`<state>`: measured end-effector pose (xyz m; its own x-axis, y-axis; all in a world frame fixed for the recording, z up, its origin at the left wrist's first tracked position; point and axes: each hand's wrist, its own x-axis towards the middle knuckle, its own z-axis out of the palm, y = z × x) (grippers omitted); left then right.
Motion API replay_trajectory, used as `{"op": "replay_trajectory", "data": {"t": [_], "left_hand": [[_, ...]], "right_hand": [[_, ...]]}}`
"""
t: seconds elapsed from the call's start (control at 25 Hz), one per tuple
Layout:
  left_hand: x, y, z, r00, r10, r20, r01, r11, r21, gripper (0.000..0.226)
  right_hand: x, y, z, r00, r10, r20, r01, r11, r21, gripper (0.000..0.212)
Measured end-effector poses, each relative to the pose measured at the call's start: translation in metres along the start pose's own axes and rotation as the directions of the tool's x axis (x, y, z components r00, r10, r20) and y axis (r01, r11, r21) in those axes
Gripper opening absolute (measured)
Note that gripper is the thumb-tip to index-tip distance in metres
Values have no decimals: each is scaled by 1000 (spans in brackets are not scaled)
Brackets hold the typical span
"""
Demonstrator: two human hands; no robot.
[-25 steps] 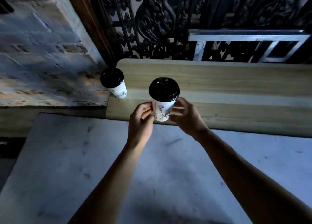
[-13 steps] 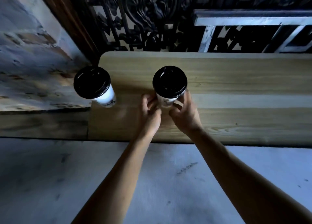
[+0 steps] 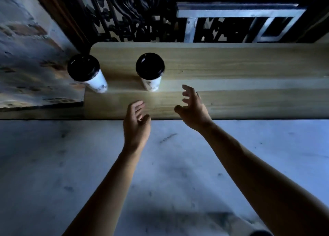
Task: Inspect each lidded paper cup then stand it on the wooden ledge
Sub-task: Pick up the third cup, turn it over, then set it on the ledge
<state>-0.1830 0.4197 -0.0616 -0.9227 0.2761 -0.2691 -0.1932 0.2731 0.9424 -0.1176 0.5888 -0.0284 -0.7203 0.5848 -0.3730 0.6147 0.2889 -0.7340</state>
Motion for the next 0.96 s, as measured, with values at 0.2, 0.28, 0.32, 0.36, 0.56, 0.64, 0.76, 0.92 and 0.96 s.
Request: {"op": "replay_trajectory", "data": {"t": [0.2, 0.28, 0.32, 0.36, 0.56, 0.64, 0.76, 0.92, 0.96], "left_hand": [[-138, 0, 9, 987, 44, 155, -95, 936, 338, 50], [-197, -9, 15, 981, 12, 196, -91, 913, 399, 51], [-225, -14, 17, 982, -9, 188, -75, 897, 436, 50], [-260, -18, 22, 988, -33, 151, -46, 871, 489, 47], [-400, -36, 48, 977, -212, 5, 168, 787, 594, 43], [-416, -41, 64, 963, -263, 59, 179, 787, 590, 61], [-409, -42, 90, 965, -238, 112, 135, 813, 567, 95], [-394, -30, 114, 966, -139, 216, 17, 873, 487, 75], [-393, -29, 116, 968, -113, 224, -8, 879, 477, 66]], "right_hand": [[-106, 21, -92, 974, -192, 123, 225, 904, -364, 44], [-157, 40, -123, 956, -221, 191, 285, 852, -440, 38], [-181, 51, -134, 949, -242, 205, 309, 844, -439, 35], [-212, 64, -149, 938, -269, 220, 341, 836, -429, 33], [-321, 127, -185, 890, -289, 351, 425, 806, -412, 32], [-337, 142, -183, 876, -274, 396, 444, 780, -442, 41], [-351, 155, -171, 862, -259, 436, 461, 758, -461, 50], [-363, 160, -154, 892, -250, 377, 431, 723, -540, 48], [-365, 161, -151, 902, -243, 356, 412, 730, -546, 45]]}}
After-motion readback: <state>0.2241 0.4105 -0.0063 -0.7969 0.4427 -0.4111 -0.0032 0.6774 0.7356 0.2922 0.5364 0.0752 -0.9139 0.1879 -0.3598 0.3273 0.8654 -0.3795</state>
